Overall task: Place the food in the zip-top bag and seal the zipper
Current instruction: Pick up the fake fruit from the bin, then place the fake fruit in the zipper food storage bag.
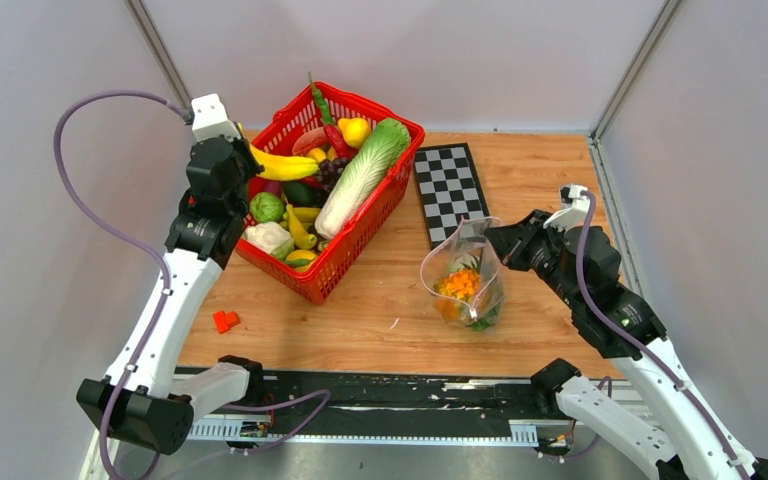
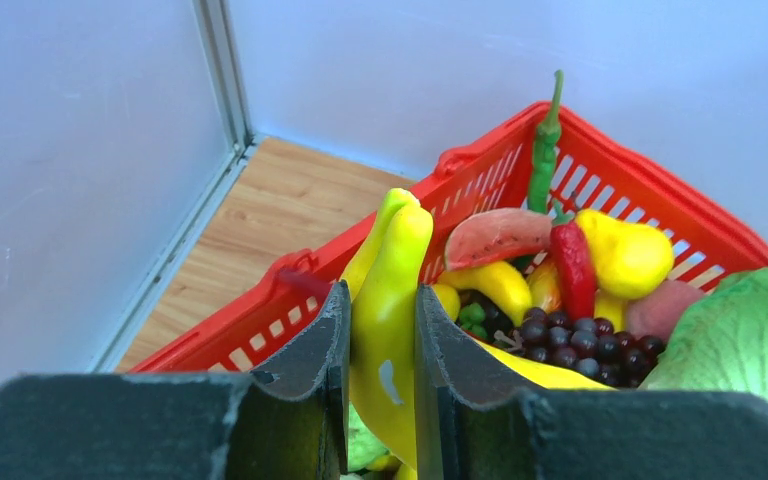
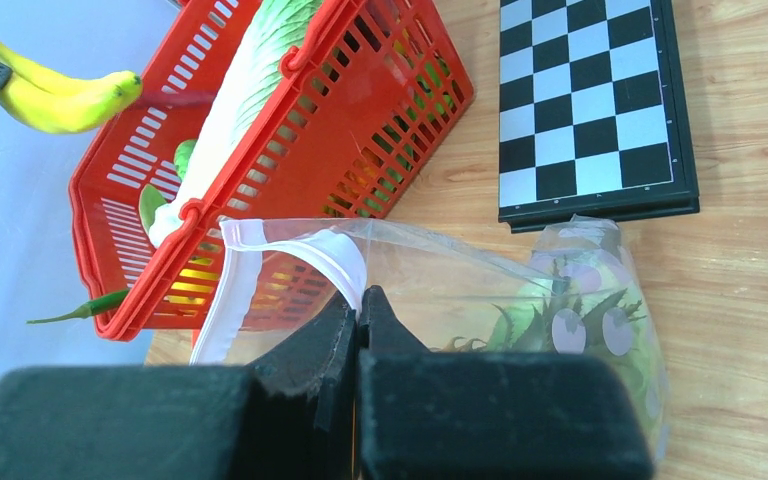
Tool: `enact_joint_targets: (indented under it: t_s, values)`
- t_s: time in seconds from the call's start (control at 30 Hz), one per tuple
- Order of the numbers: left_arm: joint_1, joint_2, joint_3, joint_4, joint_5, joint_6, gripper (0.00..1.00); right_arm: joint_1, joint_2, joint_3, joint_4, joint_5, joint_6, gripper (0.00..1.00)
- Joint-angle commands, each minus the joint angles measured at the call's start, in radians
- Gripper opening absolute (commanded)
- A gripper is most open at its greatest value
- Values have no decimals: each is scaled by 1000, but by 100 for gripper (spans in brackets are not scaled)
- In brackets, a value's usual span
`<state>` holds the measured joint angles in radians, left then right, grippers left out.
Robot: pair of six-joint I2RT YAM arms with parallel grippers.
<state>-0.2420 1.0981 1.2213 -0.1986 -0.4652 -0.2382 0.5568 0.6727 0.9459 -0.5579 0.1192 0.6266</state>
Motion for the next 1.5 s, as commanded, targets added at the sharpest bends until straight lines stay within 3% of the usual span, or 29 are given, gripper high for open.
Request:
enact_joint_targets:
  t_s: [0.0,0.13,0.23,0.33,0.5,0.63,0.8,0.9,1.17,1.47]
  values:
    - [-16,-30,24,-38,-17,34,0,-4,-11,3,90,-11,1,0]
    - [-19,-82,34,-39,176,0,0,-3,-12,2,91,-11,2,0]
    - [-42,-132,-9,81,431,-10,0,-4,-8,0,96,-13,4,0]
    - [-143,-187,-66,216,546,33,0,-3,-2,0,108,-25,11,0]
    - [-398,-239,-144,373,474,139,0,-3,11,3,117,-34,15,0]
    - [-617,-207,-163,404,379,250,0,-3,19,5,121,-31,16,0]
    - [-807,-139,-187,481,267,407,0,-3,31,9,128,-37,19,0]
    - [-901,-103,-238,626,181,503,0,-2,37,13,128,-42,18,0]
    - [-1042,46,-302,962,-2,681,0,-2,29,18,118,-36,19,0]
    - [-1136,300,-340,1451,-196,1101,0,-3,15,33,112,-46,29,0]
